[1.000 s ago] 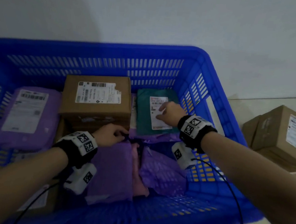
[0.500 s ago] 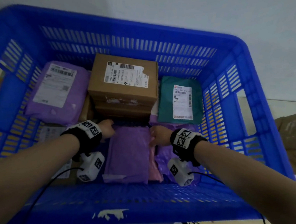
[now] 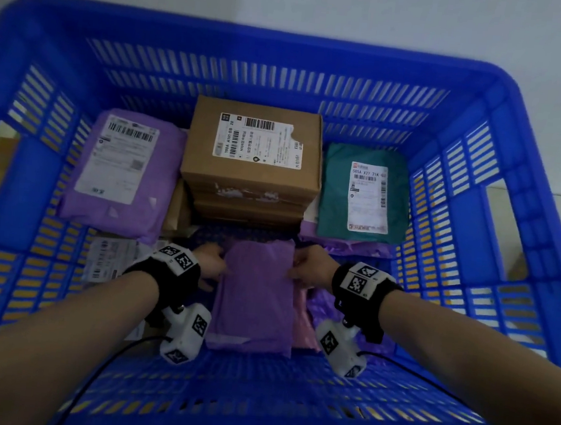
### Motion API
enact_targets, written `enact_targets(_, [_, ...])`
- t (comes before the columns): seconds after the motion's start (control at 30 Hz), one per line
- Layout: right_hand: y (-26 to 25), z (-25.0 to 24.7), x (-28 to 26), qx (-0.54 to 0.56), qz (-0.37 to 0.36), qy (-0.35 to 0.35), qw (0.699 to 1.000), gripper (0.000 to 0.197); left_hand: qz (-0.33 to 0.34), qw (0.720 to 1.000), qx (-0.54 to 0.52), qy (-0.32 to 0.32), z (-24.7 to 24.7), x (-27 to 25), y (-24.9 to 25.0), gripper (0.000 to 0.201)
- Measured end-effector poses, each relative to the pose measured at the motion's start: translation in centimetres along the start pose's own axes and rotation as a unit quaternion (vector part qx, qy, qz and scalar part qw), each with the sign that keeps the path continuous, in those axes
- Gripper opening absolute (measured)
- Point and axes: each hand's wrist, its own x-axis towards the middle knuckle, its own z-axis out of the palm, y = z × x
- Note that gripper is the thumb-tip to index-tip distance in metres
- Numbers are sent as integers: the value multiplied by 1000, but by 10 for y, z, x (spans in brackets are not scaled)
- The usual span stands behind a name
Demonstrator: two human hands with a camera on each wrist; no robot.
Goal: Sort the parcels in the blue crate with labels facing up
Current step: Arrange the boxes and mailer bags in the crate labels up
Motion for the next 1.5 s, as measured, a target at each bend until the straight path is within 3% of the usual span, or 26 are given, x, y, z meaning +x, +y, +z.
enact_targets(0.27, [-10, 6, 5, 26, 22, 27, 999, 11, 6, 1000, -8, -16, -9, -5, 2, 60])
enact_targets(0.37, [-20, 8, 2, -8, 9, 31, 999, 30, 21, 999, -31, 3, -12, -11, 7, 48])
enact_targets(0.63, [-31, 18, 1, 0, 19, 30, 999, 37, 34, 999, -32, 10, -21, -26, 12, 40])
enact_targets(0.93, [-69, -21, -34, -121, -65, 36, 990, 32, 63, 997, 38, 37, -54, -57, 32, 16])
enact_targets(1.1, [-108, -61, -74, -104, -119, 17, 987, 22, 91, 995, 22, 27, -81, -98, 58, 28])
enact_targets(1.2, [-131, -88, -102, -98, -176, 26, 979, 17, 148, 985, 46, 75, -110, -123, 78, 37])
enact_targets(1.33, [-164, -123, -143, -40, -258, 91, 961, 9, 227, 962, -25, 151, -146, -162, 104, 43])
enact_targets(1.4, [-177, -138, -159, -4, -296, 141, 945, 16, 224, 965, -21, 137, -157, -178, 110, 56])
enact_targets(1.5, [-185, -153, -170, 52, -356, 184, 915, 25, 193, 980, 2, 42, -162, -192, 111, 88])
